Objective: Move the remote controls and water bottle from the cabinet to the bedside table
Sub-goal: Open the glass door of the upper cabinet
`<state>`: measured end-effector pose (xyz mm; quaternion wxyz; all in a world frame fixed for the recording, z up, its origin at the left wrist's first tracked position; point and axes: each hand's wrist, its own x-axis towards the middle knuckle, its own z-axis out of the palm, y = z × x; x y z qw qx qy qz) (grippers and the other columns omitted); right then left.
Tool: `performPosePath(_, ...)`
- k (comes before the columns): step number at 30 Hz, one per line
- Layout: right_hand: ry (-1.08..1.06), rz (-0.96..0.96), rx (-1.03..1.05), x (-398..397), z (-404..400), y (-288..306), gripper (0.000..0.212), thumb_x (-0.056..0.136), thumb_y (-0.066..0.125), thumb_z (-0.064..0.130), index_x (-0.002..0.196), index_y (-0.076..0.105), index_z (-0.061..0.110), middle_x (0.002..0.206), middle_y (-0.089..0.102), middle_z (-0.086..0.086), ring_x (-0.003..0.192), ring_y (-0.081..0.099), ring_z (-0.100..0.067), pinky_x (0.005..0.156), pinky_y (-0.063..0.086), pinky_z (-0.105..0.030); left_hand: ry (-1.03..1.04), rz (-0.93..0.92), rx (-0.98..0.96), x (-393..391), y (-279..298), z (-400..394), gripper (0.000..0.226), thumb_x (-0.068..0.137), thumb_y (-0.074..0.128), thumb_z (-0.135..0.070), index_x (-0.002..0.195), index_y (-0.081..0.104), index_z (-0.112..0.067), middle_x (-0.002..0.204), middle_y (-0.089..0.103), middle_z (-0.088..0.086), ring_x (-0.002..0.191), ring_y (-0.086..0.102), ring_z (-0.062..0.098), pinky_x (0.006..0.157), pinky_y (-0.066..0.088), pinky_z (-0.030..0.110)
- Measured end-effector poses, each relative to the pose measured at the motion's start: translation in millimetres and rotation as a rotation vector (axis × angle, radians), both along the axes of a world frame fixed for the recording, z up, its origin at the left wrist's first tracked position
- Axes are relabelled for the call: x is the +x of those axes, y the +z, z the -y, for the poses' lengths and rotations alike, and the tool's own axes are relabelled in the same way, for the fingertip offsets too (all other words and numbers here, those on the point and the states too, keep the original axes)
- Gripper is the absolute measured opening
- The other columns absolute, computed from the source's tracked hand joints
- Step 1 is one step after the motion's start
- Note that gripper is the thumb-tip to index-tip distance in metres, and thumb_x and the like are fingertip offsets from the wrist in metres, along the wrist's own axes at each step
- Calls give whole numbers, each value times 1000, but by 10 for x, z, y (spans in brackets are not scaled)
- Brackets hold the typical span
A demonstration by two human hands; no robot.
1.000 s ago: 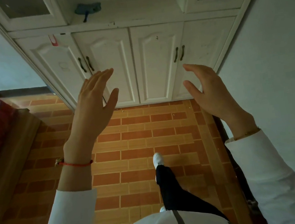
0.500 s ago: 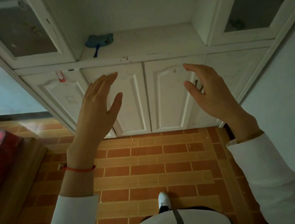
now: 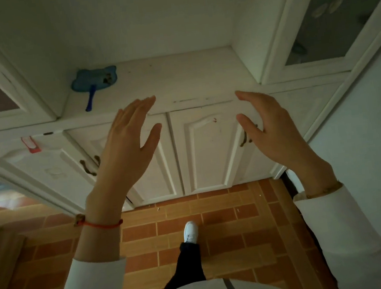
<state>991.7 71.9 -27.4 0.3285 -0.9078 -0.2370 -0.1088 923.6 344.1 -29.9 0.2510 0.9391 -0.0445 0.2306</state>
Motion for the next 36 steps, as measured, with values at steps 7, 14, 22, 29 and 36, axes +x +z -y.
performPosePath(7, -65, 1, 17, 1016, -239, 46, 47, 99, 43, 36, 145, 36, 24, 146, 42, 2, 137, 34, -10, 111, 27, -23, -81, 39, -6, 1176, 72, -207, 48, 99, 49, -27, 145, 39, -15, 146, 47, 4, 140, 38, 20, 114, 33, 50)
performPosePath(14, -182, 0, 26, 1622, -221, 56, 47, 99, 44, 36, 144, 37, 25, 147, 42, 1, 136, 37, -13, 111, 31, -28, -189, 5, 10, 2013, 118, -132, 48, 99, 48, -27, 145, 39, -15, 147, 46, 2, 141, 36, 19, 116, 30, 49)
performPosePath(22, -281, -29, -10, 1925, 197, -4, 49, 97, 44, 42, 143, 39, 24, 147, 44, 0, 136, 40, -15, 105, 27, -18, -276, -34, 16, 2528, 147, 277, 50, 99, 47, -29, 146, 37, -16, 148, 46, 2, 141, 36, 18, 116, 30, 48)
performPosePath(29, -270, -54, -14, 2077, 641, 96, 51, 95, 41, 44, 142, 38, 25, 146, 44, 1, 135, 39, -15, 105, 26, -22, -274, -23, 11, 2696, 133, 786, 50, 100, 45, -31, 147, 36, -16, 148, 46, 2, 141, 37, 19, 117, 28, 48)
performPosePath(36, -236, -59, -26, 2110, 1041, 89, 49, 97, 43, 42, 143, 37, 27, 147, 43, 2, 137, 37, -15, 110, 31, -30, -235, -20, -1, 2657, 148, 1227, 50, 100, 46, -30, 147, 36, -16, 148, 46, 1, 141, 37, 19, 118, 27, 47)
